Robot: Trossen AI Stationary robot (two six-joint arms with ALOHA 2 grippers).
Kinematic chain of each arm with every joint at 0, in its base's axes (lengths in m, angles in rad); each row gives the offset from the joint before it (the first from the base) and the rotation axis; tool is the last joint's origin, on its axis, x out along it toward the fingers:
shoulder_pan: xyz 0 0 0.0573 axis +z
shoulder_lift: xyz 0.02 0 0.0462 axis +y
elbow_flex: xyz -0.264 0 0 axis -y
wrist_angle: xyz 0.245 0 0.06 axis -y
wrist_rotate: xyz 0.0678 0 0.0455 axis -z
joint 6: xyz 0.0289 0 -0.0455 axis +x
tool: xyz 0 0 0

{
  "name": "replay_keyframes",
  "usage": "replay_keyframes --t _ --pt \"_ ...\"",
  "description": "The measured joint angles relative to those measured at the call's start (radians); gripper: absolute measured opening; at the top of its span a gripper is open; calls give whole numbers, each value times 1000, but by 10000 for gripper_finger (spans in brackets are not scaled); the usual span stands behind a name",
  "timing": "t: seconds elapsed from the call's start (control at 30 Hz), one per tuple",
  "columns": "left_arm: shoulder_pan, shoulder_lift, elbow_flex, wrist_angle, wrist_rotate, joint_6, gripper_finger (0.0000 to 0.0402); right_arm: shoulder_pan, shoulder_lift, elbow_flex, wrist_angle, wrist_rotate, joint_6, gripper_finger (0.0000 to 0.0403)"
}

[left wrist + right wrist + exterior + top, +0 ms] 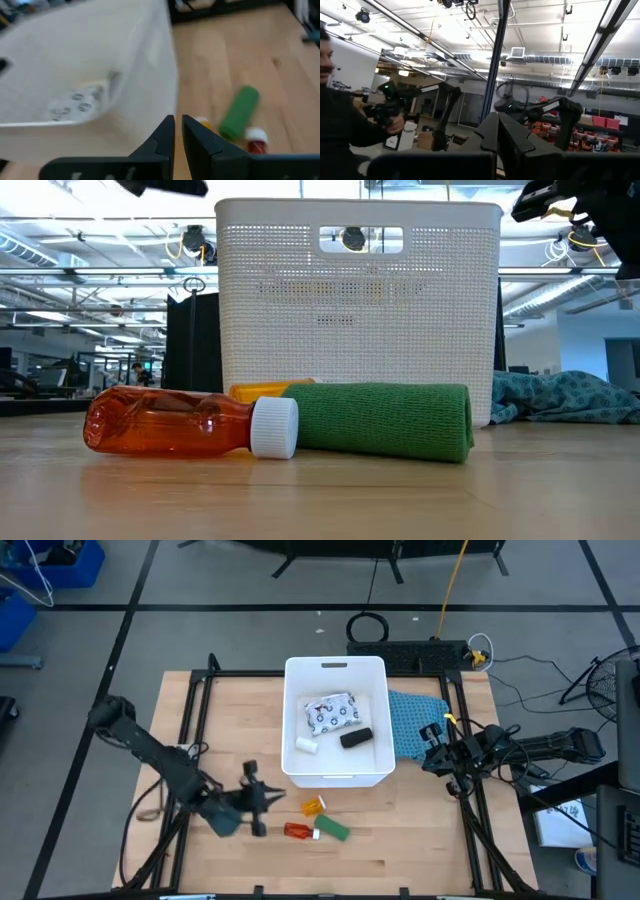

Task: Pick & place medical supplies in basket/bin
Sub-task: Put the red pill bottle into the white bin

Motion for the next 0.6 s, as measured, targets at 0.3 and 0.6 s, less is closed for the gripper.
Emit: replay_keyframes --t 0.3,0.6 --pt "-7 157 29 63 179 -117 144 0 0 0 0 2 -13 0" --pt "-7 177 30 134 328 -195 274 0 0 0 -2 2 -13 0"
